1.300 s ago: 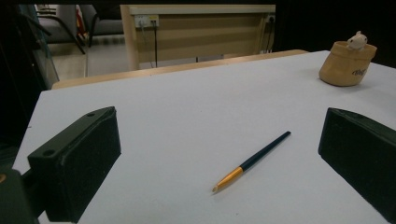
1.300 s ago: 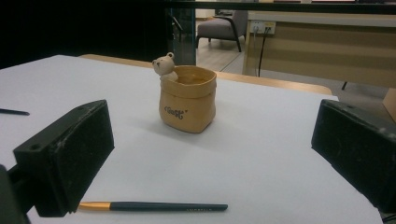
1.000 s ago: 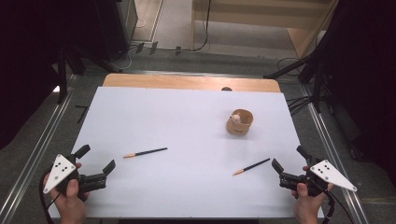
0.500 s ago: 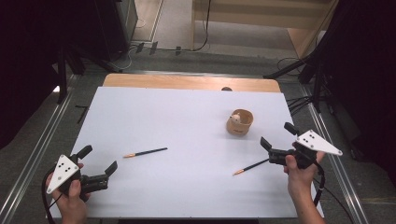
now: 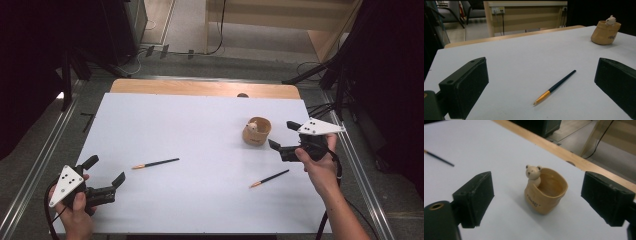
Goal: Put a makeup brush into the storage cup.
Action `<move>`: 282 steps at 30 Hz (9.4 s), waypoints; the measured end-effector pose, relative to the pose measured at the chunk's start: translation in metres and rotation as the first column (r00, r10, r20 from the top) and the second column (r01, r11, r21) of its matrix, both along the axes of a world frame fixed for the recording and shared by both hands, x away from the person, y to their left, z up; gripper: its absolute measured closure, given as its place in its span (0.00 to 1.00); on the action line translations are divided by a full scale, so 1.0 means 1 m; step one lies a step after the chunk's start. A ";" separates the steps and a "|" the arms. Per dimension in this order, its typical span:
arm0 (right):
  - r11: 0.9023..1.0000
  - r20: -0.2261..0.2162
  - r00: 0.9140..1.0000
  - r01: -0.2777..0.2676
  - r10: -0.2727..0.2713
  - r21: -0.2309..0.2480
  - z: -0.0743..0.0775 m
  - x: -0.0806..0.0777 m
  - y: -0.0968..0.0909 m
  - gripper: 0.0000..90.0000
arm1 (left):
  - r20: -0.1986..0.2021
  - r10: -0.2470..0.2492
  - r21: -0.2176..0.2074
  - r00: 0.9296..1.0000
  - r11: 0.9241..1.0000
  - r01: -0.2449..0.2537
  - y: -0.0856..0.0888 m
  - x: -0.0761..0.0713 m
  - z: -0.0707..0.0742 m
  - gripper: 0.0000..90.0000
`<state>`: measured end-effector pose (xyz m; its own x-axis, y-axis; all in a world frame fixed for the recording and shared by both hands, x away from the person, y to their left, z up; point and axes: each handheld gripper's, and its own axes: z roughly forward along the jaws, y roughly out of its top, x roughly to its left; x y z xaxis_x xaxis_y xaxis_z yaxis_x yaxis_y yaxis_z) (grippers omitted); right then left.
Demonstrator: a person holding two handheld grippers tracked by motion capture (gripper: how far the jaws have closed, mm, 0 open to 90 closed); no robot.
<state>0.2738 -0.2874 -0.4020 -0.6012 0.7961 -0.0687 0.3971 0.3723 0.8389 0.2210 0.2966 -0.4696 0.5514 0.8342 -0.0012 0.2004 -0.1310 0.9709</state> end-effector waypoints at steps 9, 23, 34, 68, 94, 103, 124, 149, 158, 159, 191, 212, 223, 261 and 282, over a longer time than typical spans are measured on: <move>0.960 -0.205 0.964 -0.209 0.170 -0.188 -0.003 0.009 0.016 0.21 | -0.001 -0.009 0.009 1.000 1.000 0.009 -0.003 0.000 0.000 0.00; 0.732 -0.529 0.800 -0.537 0.283 -0.420 -0.028 0.019 0.048 0.45 | -0.002 -0.007 0.011 1.000 1.000 0.007 -0.004 0.000 0.000 0.00; 0.598 -0.639 0.733 -0.627 0.235 -0.499 -0.057 0.023 0.056 0.74 | -0.004 -0.010 0.013 1.000 1.000 0.010 -0.006 0.001 -0.001 0.00; 0.438 -0.715 0.650 -0.738 0.257 -0.513 -0.077 0.026 0.071 0.94 | -0.010 -0.010 0.028 1.000 1.000 0.010 -0.007 0.001 -0.001 0.00; 0.734 -0.444 0.822 -0.541 0.357 -0.410 -0.041 0.024 0.047 0.94 | -0.012 -0.013 0.031 1.000 0.999 0.013 -0.010 0.002 -0.002 0.00; 0.842 -0.286 0.879 -0.458 0.382 -0.284 -0.028 0.026 0.039 0.94 | -0.012 -0.015 0.029 1.000 0.999 0.015 -0.010 0.001 -0.002 0.00; 0.965 0.054 0.975 -0.220 0.214 0.140 -0.004 0.029 0.016 0.94 | -0.013 -0.017 0.026 1.000 0.999 0.018 -0.010 0.002 -0.003 0.00; 0.922 0.282 0.949 0.022 -0.140 0.386 -0.003 0.042 0.010 0.94 | -0.014 -0.018 0.027 1.000 0.999 0.018 -0.009 0.002 -0.003 0.00; 0.892 0.245 0.931 0.147 -0.271 0.427 -0.025 0.052 0.010 0.94 | -0.014 -0.015 0.025 1.000 1.000 0.015 -0.008 0.002 -0.003 0.00; 0.891 0.250 0.927 0.154 -0.280 0.426 -0.027 0.052 0.011 0.94 | -0.014 -0.015 0.025 1.000 1.000 0.015 -0.008 0.002 -0.003 0.00; 0.903 0.165 0.933 0.247 -0.319 0.353 -0.078 0.052 0.017 0.88 | -0.007 -0.016 0.021 1.000 1.000 0.016 -0.009 0.002 -0.002 0.00; 0.922 0.181 0.965 0.111 -0.189 0.372 -0.041 0.006 -0.004 0.00 | -0.010 -0.016 0.024 1.000 1.000 0.016 -0.010 0.002 -0.002 0.00; 0.911 0.167 0.958 0.155 -0.233 0.382 -0.053 -0.026 -0.026 0.00 | -0.010 -0.011 0.019 1.000 1.000 0.011 -0.009 0.002 -0.002 0.00; 0.889 0.161 0.953 0.168 -0.258 0.425 -0.075 -0.081 -0.066 0.00 | 0.014 -0.033 0.011 0.999 0.999 0.033 -0.015 0.006 0.022 0.00; 0.887 0.149 0.958 0.159 -0.245 0.433 -0.077 -0.077 -0.061 0.00 | 0.033 -0.144 -0.028 0.989 0.989 0.145 -0.049 0.053 0.041 0.00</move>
<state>0.1968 -0.3483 -0.4788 -0.4331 0.8801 0.1945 0.2400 -0.0954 0.9661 0.2744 0.2472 -0.4286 0.6663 0.7456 -0.0061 0.1514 -0.1273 0.9802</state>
